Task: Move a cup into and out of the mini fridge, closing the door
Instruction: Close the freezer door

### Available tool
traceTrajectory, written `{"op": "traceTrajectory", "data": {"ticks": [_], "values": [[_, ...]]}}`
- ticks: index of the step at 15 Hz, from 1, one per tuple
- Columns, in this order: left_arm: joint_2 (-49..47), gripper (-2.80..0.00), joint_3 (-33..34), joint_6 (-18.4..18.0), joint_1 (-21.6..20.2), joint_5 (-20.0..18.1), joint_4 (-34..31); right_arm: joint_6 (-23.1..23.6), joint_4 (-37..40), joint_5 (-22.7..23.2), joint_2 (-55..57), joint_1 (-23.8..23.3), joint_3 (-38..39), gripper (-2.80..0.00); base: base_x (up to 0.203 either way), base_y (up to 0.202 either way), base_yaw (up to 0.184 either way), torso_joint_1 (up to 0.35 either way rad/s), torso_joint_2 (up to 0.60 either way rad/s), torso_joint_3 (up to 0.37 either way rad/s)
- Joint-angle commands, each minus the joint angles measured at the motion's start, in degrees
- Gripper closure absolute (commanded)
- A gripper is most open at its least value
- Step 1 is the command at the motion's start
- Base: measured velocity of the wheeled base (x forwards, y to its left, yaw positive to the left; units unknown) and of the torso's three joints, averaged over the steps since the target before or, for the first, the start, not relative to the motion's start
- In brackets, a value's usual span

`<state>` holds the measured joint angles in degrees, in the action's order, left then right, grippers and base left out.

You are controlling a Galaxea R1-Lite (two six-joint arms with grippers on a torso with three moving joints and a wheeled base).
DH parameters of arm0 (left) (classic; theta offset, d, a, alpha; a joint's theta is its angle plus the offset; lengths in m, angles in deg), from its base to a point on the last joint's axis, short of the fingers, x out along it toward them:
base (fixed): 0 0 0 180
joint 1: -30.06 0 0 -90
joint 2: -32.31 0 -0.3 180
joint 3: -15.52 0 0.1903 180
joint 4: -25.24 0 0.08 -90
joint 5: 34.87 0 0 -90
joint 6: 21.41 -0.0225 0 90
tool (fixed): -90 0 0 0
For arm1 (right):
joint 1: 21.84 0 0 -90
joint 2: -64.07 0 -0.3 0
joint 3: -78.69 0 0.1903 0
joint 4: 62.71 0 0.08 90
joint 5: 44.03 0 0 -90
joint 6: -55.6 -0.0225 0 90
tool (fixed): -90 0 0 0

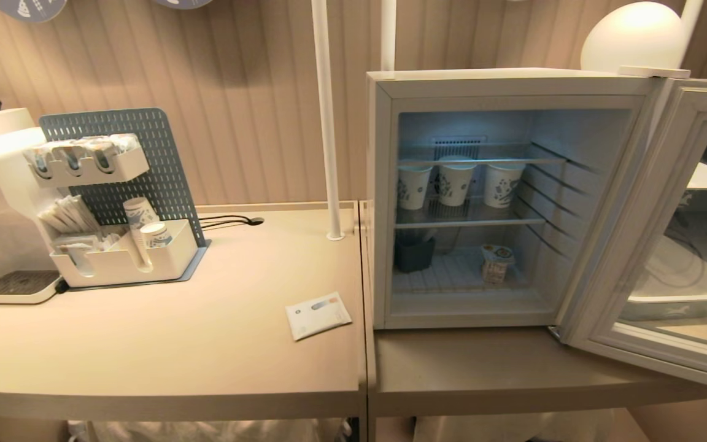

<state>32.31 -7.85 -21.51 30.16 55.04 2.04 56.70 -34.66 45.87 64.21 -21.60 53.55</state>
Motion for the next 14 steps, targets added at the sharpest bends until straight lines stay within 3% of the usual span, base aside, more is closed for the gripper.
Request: {"op": "traceTrajectory", "data": {"ticks": [1,14], "values": [[0.09,0.0,0.01,0.01,-0.01,0.02,0.01,0.05,0.06,0.01,0.13,0.02,0.02,0.0,0.0,-0.198,0.005,0.005,0.0,0.001],[0.09,0.0,0.09,0.01,-0.01,0.0,0.01,0.05,0.06,0.01,0.13,0.02,0.02,0.0,0.0,-0.194,0.0,0.002,0.0,0.002]]}}
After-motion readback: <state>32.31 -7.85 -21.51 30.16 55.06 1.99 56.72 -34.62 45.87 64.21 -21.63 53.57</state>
